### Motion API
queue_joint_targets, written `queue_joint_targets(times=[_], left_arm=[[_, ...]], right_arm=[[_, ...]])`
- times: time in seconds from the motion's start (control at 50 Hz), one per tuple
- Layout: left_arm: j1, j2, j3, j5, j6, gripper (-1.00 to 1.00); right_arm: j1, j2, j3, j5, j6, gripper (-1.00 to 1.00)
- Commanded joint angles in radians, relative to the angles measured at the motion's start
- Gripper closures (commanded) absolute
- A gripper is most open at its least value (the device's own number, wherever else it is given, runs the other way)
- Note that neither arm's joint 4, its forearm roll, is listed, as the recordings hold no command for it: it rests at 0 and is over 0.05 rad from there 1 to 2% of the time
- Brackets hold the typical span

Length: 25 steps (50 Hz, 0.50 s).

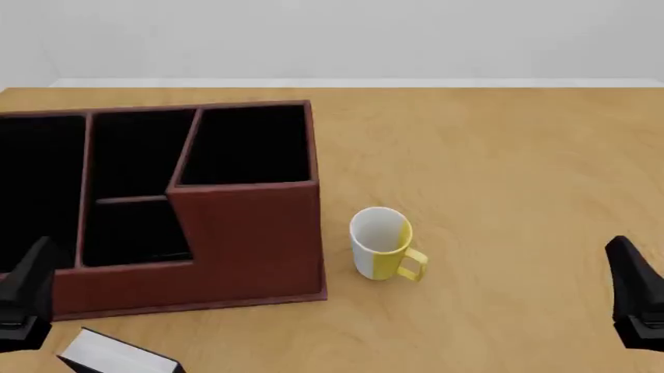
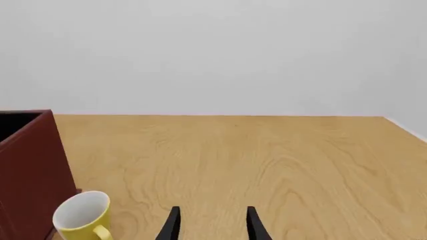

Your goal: Pick up the book and place it in the front compartment of the caddy.

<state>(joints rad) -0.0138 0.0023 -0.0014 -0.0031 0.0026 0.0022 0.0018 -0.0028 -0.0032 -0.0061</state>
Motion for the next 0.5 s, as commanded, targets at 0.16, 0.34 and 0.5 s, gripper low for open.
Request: queue_joint_targets(times=[0.16,0.34,0.5], left_arm=[[-0.001,-0.002,-0.020,0.011,0.009,-1.00],[-0.069,-0.002,-0.177,0.102,-0.037,-1.00],[-0.228,-0.002,-0.406,0.298,0.110,-1.00]], right_arm=[[-0.002,0.005,-0.004,0.004,0.016,-1.00],[-0.004,0.021,0.000,-0.006,0.025,-1.00],[-0.007,0.042,0.000,-0.019,0.035,-1.00]])
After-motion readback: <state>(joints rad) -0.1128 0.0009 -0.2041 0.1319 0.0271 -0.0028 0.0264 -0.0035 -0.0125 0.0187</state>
